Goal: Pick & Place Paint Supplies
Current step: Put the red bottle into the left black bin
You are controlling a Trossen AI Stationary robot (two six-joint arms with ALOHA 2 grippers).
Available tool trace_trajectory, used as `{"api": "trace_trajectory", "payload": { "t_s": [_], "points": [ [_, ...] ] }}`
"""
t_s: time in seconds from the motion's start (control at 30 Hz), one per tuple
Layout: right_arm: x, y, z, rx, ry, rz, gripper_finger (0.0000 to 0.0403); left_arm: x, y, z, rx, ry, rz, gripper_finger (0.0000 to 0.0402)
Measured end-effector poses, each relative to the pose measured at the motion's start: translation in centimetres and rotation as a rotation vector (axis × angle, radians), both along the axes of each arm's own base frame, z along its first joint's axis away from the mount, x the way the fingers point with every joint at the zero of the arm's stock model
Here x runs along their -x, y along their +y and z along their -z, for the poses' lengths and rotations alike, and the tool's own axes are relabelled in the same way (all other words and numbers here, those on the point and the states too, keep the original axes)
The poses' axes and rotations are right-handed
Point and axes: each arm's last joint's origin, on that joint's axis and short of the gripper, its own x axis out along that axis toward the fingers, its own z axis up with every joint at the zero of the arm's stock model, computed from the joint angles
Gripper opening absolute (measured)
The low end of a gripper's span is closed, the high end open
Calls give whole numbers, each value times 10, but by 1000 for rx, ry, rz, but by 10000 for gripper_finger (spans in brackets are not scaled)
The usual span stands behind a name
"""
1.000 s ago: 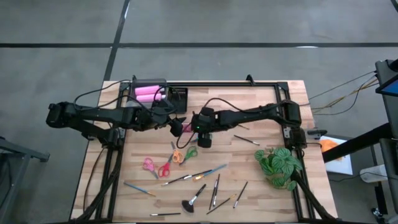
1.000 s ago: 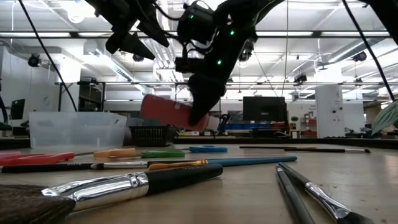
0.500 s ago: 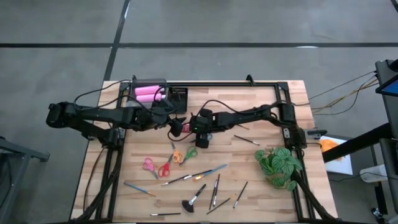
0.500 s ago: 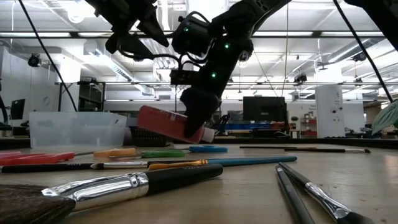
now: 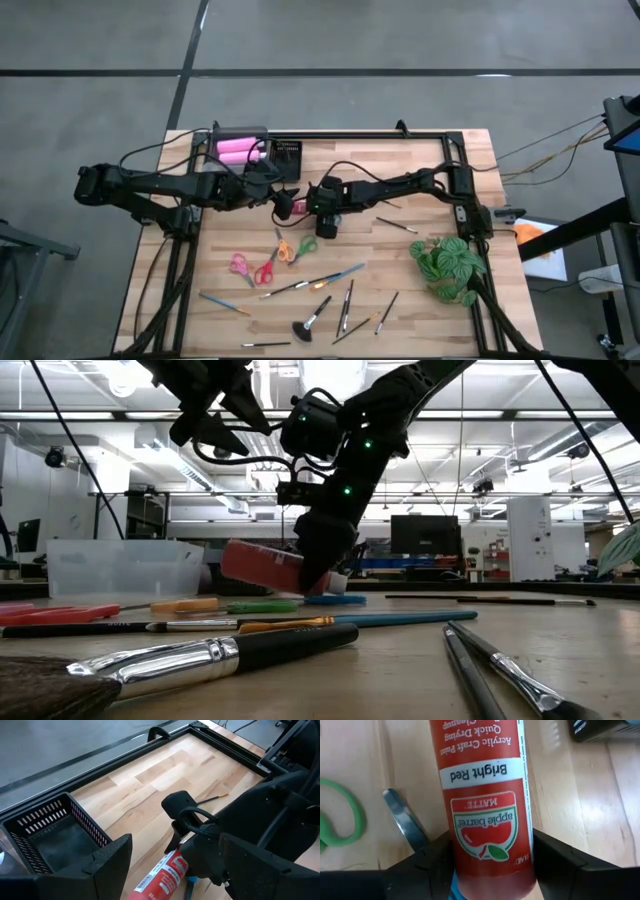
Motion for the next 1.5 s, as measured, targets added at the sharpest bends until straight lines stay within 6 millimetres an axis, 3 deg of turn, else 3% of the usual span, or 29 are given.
{"api": "trace_trajectory", "payload": {
  "t_s": [0.63,0.8,1.03,1.27,1.5],
  "points": [
    [-2,0,-1,-12,-27,24,323,0,0,0,0,1,0,302],
    [-1,0,-1,-11,-26,24,330,0,0,0,0,1,0,302],
    [4,12,-28,-3,-90,23,331,0,0,0,0,-1,-1,302],
    [30,28,-55,54,-265,1,331,0,0,0,1,2,1,302],
    [81,32,-70,63,-543,-12,331,0,0,0,1,3,1,302]
  ]
}}
